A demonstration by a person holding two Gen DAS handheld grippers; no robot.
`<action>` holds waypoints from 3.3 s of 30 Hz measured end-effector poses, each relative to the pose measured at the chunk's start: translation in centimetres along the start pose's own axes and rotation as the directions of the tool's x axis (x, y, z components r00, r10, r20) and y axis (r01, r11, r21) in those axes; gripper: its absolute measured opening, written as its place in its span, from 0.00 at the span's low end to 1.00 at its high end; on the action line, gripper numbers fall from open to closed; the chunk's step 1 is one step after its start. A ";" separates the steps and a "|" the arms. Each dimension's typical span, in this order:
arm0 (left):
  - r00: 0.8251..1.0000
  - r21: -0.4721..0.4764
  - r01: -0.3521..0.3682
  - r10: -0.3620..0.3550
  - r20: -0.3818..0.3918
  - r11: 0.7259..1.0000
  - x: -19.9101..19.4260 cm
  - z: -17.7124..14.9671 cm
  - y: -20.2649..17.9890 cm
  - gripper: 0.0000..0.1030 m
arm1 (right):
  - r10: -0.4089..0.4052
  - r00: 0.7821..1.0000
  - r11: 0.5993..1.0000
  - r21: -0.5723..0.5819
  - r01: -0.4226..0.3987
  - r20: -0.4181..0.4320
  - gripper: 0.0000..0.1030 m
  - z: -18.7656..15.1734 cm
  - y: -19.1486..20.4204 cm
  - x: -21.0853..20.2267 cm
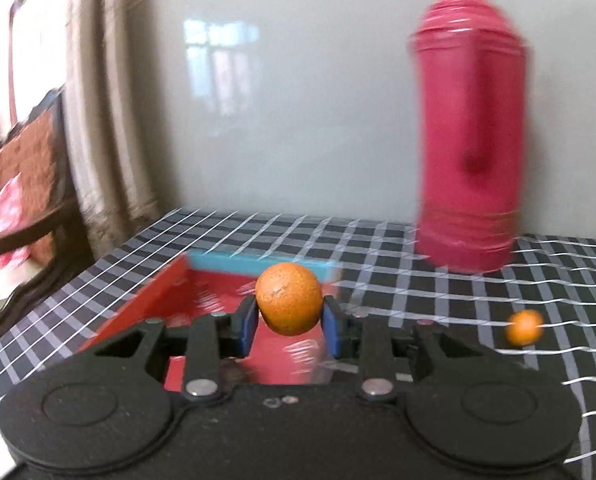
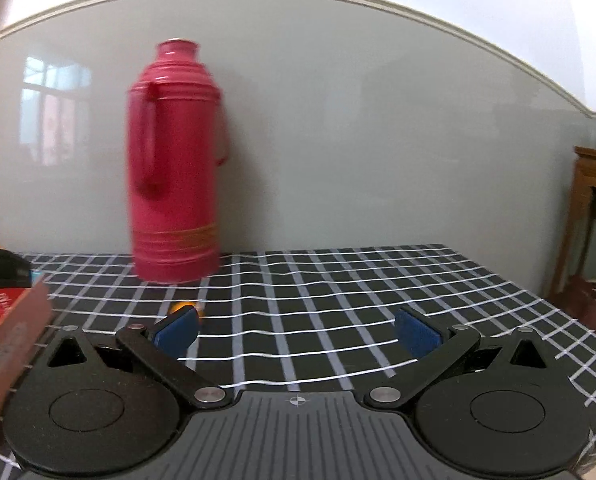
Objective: Organize fruits
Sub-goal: 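Carry the tangerine into the box and open the left gripper, then close the right gripper on the last small tangerine, then carry the small tangerine into the box and open the right gripper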
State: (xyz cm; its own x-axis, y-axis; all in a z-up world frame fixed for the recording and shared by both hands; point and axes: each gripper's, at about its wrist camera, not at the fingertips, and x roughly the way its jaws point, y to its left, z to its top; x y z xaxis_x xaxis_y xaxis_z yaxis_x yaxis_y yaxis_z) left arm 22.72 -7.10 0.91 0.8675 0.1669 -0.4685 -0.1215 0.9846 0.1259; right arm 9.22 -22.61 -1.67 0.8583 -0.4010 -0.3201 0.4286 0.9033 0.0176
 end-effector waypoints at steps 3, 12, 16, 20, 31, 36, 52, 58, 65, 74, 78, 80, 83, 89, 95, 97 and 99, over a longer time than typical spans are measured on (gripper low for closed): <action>0.997 -0.032 -0.046 0.044 -0.061 0.998 1.5 0.0 3.2 0.23 | 0.041 0.999 0.999 -0.016 -0.041 -0.010 1.00 -0.1 2.1 0.0; 0.966 -0.103 -0.072 0.043 -0.255 0.992 4.8 -1.5 9.7 0.25 | 0.111 0.992 0.992 -0.047 -0.114 -0.066 1.00 -0.5 6.7 1.6; 0.964 -0.121 -0.056 0.022 -0.266 0.991 5.2 -1.5 11.1 0.29 | 0.120 0.987 0.991 -0.051 -0.126 -0.109 1.00 -0.7 7.7 3.2; 0.969 -0.125 -0.033 0.002 -0.246 0.992 4.5 -1.0 12.0 0.37 | 0.131 0.979 0.990 -0.041 -0.139 -0.154 1.00 -0.8 8.3 5.3; 0.982 -0.093 0.050 -0.066 -0.178 0.994 2.9 -0.4 12.7 0.58 | 0.111 0.968 0.992 -0.035 -0.122 -0.227 1.00 -0.4 8.2 11.7; 0.997 -0.045 -0.003 -0.001 -0.076 0.999 1.2 0.1 12.6 0.76 | 0.102 0.962 0.995 0.013 -0.103 -0.255 1.00 0.1 7.2 14.7; 0.993 -0.117 -0.068 0.056 -0.104 0.991 2.1 0.8 14.9 0.80 | 0.099 0.945 0.995 0.019 -0.097 -0.313 0.37 0.5 6.6 18.7; 0.989 -0.143 -0.098 0.080 -0.125 0.985 2.4 0.9 15.8 0.81 | 0.135 0.945 0.990 0.011 -0.138 -0.300 0.31 0.3 7.2 17.8; 0.973 -0.213 -0.172 0.133 -0.187 0.962 3.1 1.2 18.3 0.82 | 0.300 0.938 0.953 0.001 -0.304 -0.174 0.31 2.1 9.6 12.6; 0.951 -0.236 -0.247 0.188 -0.245 0.940 3.1 0.6 21.0 0.82 | 0.609 0.779 0.768 -0.136 -0.626 -0.147 0.31 1.5 16.9 5.1; 0.948 -0.231 -0.253 0.193 -0.252 0.939 2.2 0.0 22.0 0.83 | 0.664 0.722 0.697 -0.190 -0.691 -0.191 0.31 0.1 20.1 2.7; 0.947 -0.221 -0.256 0.197 -0.254 0.941 1.8 -0.4 22.6 0.83 | 0.673 0.708 0.678 -0.204 -0.707 -0.215 0.31 -0.5 21.5 2.5; 0.945 -0.201 -0.260 0.207 -0.253 0.944 1.3 -0.8 23.3 0.83 | 0.666 0.703 0.665 -0.228 -0.711 -0.250 0.33 -1.5 23.0 1.6; 0.949 -0.192 -0.245 0.195 -0.247 0.950 1.2 -0.6 24.3 0.84 | 0.630 0.748 0.717 -0.214 -0.663 -0.207 0.80 -1.4 22.6 0.9; 0.967 -0.232 -0.142 0.084 -0.241 0.962 -0.6 0.2 23.1 0.84 | 0.559 0.816 0.804 -0.144 -0.576 -0.145 1.00 0.0 18.0 -1.9; 0.975 -0.225 -0.105 0.056 -0.213 0.969 -2.7 0.3 22.4 0.85 | 0.524 0.843 0.838 -0.105 -0.536 -0.123 1.00 0.0 15.6 -4.0; 0.983 -0.223 -0.070 0.029 -0.183 0.972 -5.6 0.1 21.8 0.86 | 0.482 0.868 0.866 -0.086 -0.493 -0.115 1.00 0.1 13.3 -6.5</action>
State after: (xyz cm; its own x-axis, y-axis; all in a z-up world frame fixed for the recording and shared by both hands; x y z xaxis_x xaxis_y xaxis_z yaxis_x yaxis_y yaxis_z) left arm 15.25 13.40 6.40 0.7607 0.2019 -0.6169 -0.2864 0.9573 -0.0400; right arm 9.37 -8.01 0.76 0.9195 0.1051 -0.3787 -0.0759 0.9929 0.0912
